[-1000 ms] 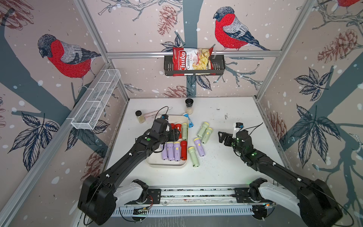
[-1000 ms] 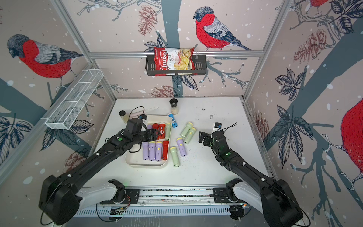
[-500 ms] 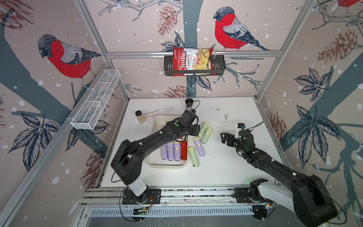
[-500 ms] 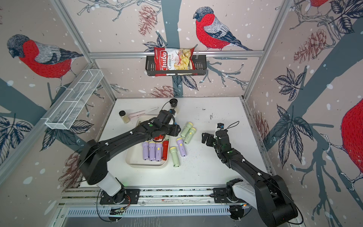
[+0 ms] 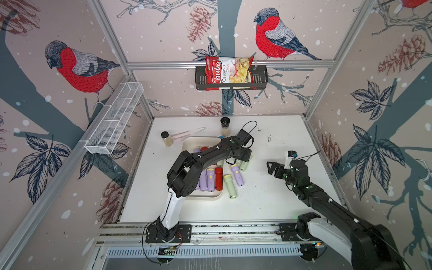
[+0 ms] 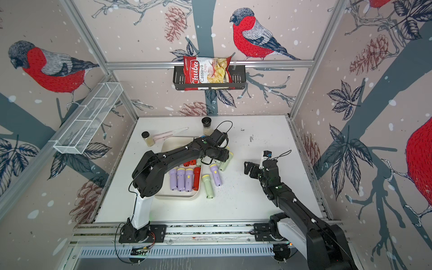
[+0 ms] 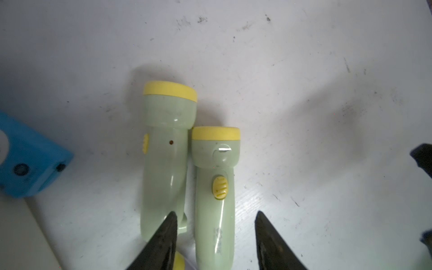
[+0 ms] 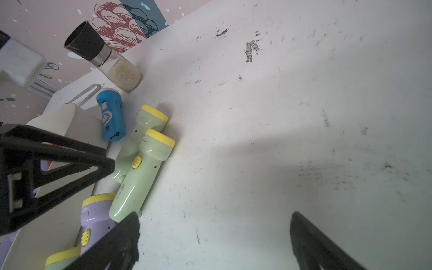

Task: Put the flashlights into the storage boxes
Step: Pick up the flashlight from the center of the board.

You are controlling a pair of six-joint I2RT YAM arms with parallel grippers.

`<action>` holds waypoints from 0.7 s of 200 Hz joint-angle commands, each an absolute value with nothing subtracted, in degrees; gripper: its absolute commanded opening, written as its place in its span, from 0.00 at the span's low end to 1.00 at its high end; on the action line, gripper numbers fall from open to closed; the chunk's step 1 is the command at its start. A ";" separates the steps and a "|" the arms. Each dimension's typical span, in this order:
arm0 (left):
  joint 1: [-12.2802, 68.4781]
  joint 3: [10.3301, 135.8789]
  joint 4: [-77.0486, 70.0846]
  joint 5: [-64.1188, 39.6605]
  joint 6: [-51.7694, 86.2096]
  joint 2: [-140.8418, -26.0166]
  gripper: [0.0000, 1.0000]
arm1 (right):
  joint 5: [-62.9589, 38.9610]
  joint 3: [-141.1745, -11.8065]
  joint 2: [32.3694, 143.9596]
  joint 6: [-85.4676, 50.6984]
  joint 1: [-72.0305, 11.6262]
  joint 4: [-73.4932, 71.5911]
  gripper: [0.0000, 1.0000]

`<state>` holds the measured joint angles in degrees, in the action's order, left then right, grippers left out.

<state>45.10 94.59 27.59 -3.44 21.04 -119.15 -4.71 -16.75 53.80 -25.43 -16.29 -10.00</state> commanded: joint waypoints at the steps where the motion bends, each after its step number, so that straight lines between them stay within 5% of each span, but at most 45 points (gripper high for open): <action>1: 43.81 94.92 28.14 -1.35 22.45 -119.48 0.54 | -6.22 -15.59 52.33 -24.94 -15.58 -10.77 0.99; 140: 41.13 99.27 31.20 -4.12 21.80 -127.77 0.52 | -9.40 -14.38 51.58 -25.07 -13.80 -11.58 0.99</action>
